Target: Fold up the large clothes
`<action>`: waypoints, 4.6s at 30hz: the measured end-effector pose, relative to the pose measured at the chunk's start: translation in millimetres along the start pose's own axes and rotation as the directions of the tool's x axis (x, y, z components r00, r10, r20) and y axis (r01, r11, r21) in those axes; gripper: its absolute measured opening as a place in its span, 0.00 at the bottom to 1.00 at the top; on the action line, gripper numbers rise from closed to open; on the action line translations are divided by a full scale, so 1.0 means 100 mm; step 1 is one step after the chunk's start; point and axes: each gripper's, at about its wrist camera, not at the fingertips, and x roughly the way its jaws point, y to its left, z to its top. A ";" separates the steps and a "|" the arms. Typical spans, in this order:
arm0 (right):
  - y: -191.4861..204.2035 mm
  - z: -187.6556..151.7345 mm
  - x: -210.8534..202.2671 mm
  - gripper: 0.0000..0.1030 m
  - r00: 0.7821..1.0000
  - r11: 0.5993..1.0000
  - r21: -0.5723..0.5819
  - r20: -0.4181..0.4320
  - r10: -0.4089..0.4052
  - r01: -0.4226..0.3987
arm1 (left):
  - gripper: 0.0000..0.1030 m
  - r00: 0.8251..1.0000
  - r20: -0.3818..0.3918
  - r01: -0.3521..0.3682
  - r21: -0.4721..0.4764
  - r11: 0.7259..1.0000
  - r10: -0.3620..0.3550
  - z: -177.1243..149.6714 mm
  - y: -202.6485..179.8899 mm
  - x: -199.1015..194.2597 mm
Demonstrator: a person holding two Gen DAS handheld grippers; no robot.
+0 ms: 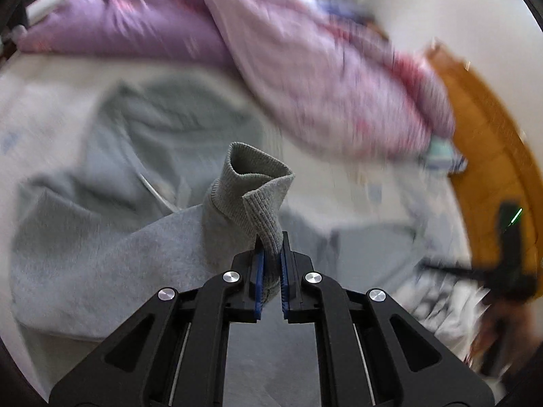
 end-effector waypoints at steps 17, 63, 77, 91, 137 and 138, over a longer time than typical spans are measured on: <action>-2.42 0.47 0.59 0.51 0.989 0.784 0.603 -0.116 -0.096 0.147 | 0.38 0.965 -0.258 -0.014 0.103 0.995 0.040 -0.52 -0.53 1.12; 4.05 -1.92 1.07 0.13 0.977 0.797 -0.577 -0.009 0.214 -0.180 | 0.83 0.920 -0.132 -0.391 -0.398 0.830 0.370 -0.44 3.31 -1.49; 2.90 -1.39 0.86 0.41 0.986 0.913 -0.376 -0.009 0.167 -0.158 | 0.83 0.959 -0.132 -0.280 -0.342 0.897 0.249 -0.30 2.95 -1.13; 1.55 1.02 1.34 0.55 0.976 0.977 -0.048 0.062 0.210 -0.207 | 0.86 0.979 -0.169 -0.150 -0.201 0.968 0.117 1.43 2.83 0.37; 1.12 -0.92 0.21 0.50 0.968 0.946 -0.208 -0.018 0.250 -0.248 | 0.63 0.985 -0.166 -0.097 -0.260 0.961 0.055 -0.53 2.89 -0.84; 1.22 -0.85 0.17 0.52 0.970 0.942 -0.241 0.002 0.242 -0.235 | 0.63 0.986 -0.156 -0.099 -0.273 0.957 0.058 -0.50 2.90 -0.87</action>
